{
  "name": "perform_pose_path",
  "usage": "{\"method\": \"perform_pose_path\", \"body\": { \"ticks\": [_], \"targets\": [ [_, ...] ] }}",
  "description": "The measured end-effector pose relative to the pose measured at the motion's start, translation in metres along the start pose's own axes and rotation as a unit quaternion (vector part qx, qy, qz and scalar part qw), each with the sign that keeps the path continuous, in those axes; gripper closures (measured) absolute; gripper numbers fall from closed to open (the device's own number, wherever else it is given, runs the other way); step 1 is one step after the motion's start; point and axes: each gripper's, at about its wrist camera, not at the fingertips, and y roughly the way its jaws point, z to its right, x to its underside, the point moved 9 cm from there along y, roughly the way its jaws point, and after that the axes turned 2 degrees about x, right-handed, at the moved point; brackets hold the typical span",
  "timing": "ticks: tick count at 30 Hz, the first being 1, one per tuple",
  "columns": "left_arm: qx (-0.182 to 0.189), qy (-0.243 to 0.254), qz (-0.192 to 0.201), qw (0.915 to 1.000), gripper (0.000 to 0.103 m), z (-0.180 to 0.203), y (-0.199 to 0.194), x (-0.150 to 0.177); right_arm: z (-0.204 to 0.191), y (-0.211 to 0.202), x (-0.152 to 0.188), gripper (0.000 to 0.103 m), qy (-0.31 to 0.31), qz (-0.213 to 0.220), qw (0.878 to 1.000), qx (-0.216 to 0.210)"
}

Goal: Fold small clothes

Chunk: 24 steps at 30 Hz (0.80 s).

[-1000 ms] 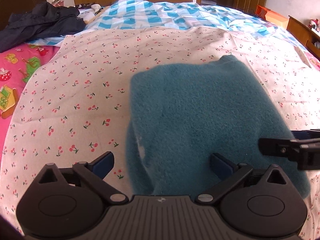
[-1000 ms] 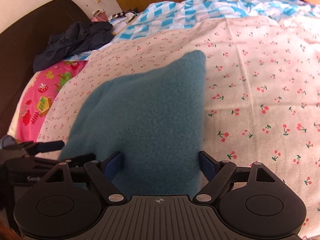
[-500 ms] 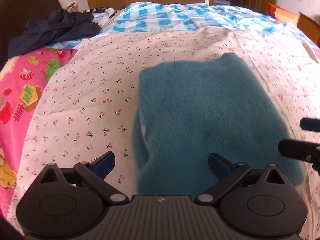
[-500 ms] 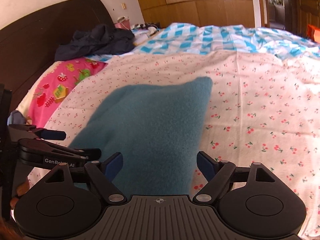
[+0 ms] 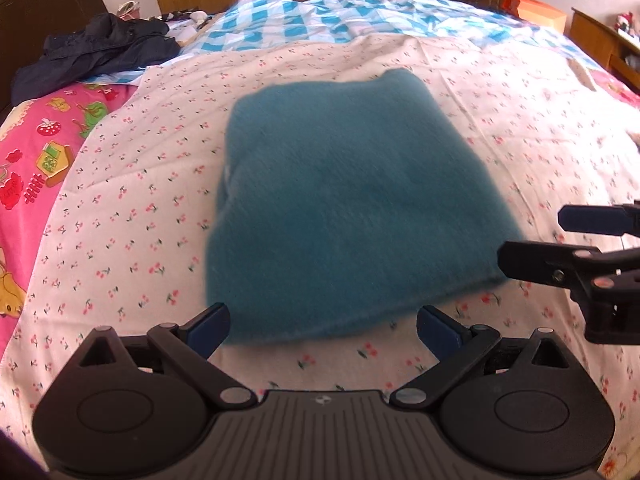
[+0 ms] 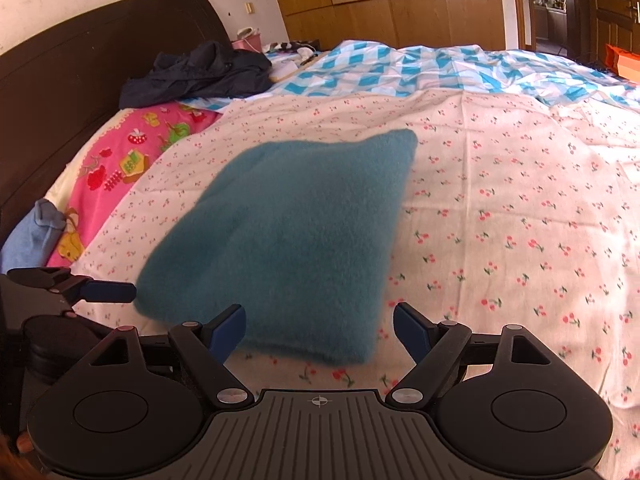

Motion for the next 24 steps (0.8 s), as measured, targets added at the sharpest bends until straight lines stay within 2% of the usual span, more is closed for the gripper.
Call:
{"method": "perform_pose_path", "body": {
  "ticks": [5, 24],
  "targets": [
    [-0.008, 0.007, -0.018, 0.9998, 0.000, 0.011, -0.001, 0.012, 0.004, -0.006, 0.011, 0.021, 0.008, -0.005, 1.000, 0.002],
    [-0.007, -0.030, -0.017, 0.9994, 0.000, 0.013, -0.013, 0.022, 0.012, -0.011, 0.036, 0.020, 0.014, -0.023, 1.000, 0.012]
  ]
}}
